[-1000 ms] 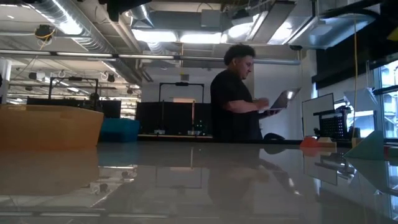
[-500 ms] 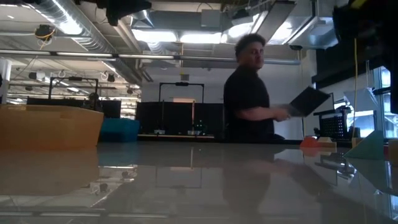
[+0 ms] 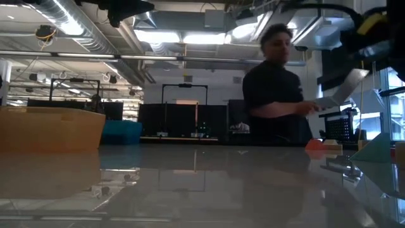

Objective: Sort blocks by size
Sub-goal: Put the light brown cube block into the blue bin

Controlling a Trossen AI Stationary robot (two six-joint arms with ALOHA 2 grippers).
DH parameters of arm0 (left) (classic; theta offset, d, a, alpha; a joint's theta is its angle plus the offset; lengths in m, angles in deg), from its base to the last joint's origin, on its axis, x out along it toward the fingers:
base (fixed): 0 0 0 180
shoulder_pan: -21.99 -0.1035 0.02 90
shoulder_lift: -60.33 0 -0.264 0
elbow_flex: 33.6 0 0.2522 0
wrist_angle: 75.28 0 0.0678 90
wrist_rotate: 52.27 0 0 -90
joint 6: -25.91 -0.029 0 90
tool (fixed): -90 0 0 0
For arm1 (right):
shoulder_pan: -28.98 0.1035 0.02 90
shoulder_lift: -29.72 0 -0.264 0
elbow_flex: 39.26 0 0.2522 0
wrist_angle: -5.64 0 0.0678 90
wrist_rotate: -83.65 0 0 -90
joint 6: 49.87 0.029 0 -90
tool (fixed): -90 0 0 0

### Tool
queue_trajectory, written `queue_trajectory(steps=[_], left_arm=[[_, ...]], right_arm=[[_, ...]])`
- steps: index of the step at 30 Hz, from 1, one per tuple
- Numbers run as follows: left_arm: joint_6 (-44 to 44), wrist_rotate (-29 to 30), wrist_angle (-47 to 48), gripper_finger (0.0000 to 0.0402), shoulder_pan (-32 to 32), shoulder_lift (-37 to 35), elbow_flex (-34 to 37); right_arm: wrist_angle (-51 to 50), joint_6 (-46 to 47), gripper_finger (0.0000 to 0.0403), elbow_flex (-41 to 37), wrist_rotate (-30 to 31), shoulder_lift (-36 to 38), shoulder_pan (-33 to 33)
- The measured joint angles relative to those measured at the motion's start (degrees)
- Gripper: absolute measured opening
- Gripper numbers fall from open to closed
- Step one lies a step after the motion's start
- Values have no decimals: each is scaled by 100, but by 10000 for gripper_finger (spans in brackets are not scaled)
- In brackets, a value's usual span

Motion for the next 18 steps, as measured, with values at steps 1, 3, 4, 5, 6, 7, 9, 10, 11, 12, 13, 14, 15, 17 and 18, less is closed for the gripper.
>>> queue_trajectory(steps=[1,3,4,5,6,7,9,10,11,12,13,14,15,17,18], left_arm=[[1,0,-2,205,0,0,0],[1,0,-3,205,-1,2,0],[1,0,-5,205,1,0,0],[1,0,-5,205,0,0,0],[1,0,-5,205,-1,0,0],[1,0,-5,205,0,0,0],[6,0,-5,205,-1,0,0],[4,0,-7,205,0,1,0],[5,0,-6,205,0,0,0],[6,0,-5,205,1,0,0],[6,0,-7,205,-1,0,0],[6,0,-9,205,-1,0,0],[5,0,-10,205,1,0,0],[6,0,-12,205,-1,0,0],[4,0,-12,205,-1,0,0]], right_arm=[[47,3,241,-44,-1,-30,-1],[172,19,241,-171,-61,-81,-39],[250,32,241,-246,-124,-89,-42],[308,72,241,-327,-172,-89,-52],[413,100,241,-419,-199,-85,-85],[540,121,241,-503,-229,-84,-113],[694,124,241,-629,-245,-86,-120],[734,114,240,-667,-217,-86,-151],[770,91,238,-702,-187,-86,-156],[832,91,232,-745,-171,-86,-157],[863,91,224,-777,-165,-86,-157],[869,79,214,-795,-165,-86,-157],[886,53,201,-806,-173,-86,-157],[883,33,169,-840,-174,-85,-156],[880,13,152,-845,-162,-81,-155]])
